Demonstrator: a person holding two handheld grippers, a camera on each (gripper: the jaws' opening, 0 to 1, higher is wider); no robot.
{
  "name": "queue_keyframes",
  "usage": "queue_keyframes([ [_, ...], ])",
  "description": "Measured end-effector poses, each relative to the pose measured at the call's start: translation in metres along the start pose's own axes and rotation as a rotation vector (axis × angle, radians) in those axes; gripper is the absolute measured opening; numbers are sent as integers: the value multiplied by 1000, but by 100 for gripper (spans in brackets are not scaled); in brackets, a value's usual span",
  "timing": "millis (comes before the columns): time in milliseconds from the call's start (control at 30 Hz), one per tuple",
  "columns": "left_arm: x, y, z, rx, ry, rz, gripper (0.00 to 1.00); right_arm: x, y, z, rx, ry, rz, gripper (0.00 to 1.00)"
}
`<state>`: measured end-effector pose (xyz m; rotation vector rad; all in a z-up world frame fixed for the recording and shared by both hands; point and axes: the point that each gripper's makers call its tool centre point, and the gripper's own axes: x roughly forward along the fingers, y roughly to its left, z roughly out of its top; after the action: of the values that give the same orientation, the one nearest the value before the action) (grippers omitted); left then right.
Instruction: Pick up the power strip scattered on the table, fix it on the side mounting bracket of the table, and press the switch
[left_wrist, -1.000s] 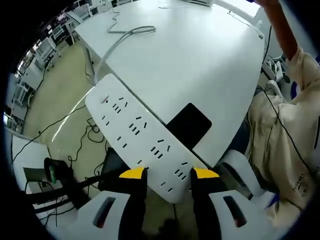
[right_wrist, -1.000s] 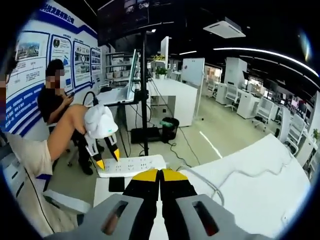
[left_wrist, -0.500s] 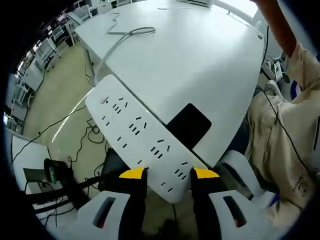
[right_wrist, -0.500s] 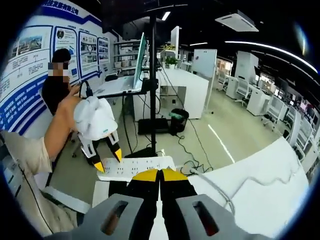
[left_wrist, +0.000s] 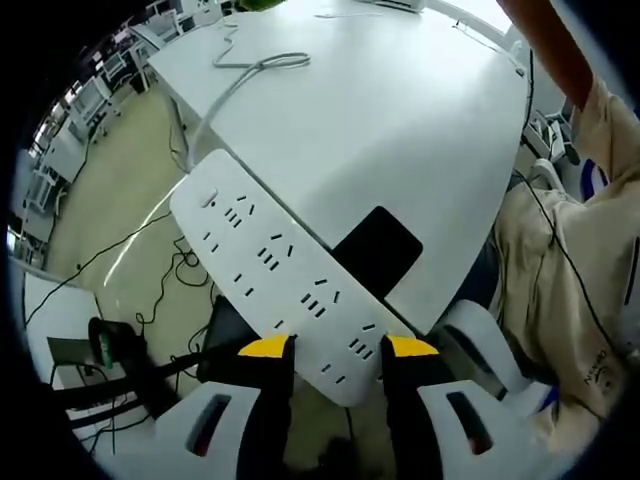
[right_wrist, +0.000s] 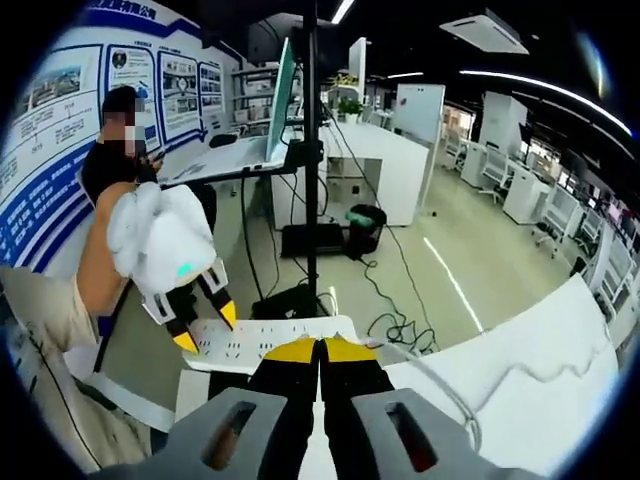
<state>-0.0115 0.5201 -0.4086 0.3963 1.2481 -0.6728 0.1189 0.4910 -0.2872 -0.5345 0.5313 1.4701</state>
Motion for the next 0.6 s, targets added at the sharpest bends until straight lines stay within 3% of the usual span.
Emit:
queue_keyframes([
  [600,0,0,1,2,-9,-1,39,46,8,-5,-3,52,47,0],
])
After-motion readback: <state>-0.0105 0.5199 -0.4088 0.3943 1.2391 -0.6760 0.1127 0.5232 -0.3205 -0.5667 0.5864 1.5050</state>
